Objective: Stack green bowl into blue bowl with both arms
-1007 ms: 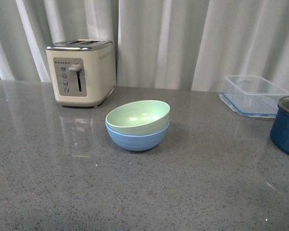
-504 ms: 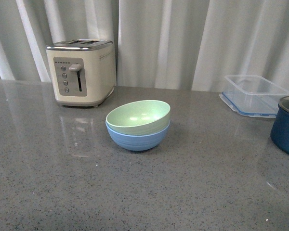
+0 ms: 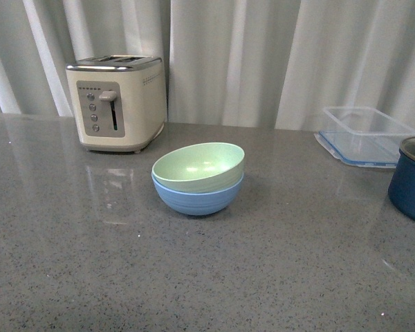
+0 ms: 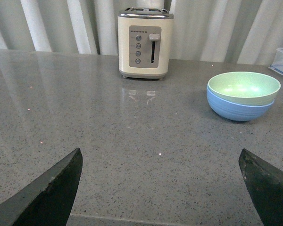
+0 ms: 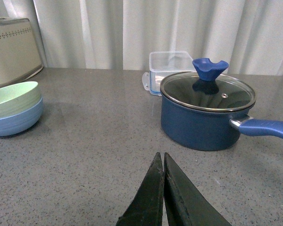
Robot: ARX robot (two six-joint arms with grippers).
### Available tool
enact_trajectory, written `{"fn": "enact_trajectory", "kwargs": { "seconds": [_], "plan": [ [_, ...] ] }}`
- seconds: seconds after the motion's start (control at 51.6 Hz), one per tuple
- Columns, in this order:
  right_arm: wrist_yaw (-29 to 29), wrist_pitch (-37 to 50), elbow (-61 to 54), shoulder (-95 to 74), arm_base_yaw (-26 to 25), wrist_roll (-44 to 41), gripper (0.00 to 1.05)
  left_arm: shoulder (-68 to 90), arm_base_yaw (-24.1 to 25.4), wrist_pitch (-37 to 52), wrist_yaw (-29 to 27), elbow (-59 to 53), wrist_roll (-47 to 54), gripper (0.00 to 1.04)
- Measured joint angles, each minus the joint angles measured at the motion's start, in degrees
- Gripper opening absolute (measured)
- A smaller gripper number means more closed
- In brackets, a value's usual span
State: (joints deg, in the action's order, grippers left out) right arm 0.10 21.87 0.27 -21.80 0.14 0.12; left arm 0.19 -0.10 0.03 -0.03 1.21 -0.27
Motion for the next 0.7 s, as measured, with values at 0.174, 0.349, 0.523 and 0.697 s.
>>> {"fn": "enact_trajectory", "kwargs": {
  "seconds": [0.174, 0.349, 0.523, 0.697],
  "plan": [
    [0.0, -3.8, 0.0, 3.9, 0.0, 0.0, 0.01, 0.0, 0.0, 0.0, 0.0, 0.0, 0.0, 0.98],
    [0.0, -7.0, 0.0, 7.2, 0.0, 0.0, 0.01, 0.0, 0.0, 0.0, 0.0, 0.0, 0.0, 0.98],
    [0.0, -9.6, 0.0, 9.7, 0.0, 0.0, 0.01, 0.0, 0.0, 0.0, 0.0, 0.0, 0.0, 0.98],
    [0.0, -11.8, 0.0, 12.0, 0.0, 0.0, 0.01, 0.0, 0.0, 0.0, 0.0, 0.0, 0.0, 0.98]
  ]
}}
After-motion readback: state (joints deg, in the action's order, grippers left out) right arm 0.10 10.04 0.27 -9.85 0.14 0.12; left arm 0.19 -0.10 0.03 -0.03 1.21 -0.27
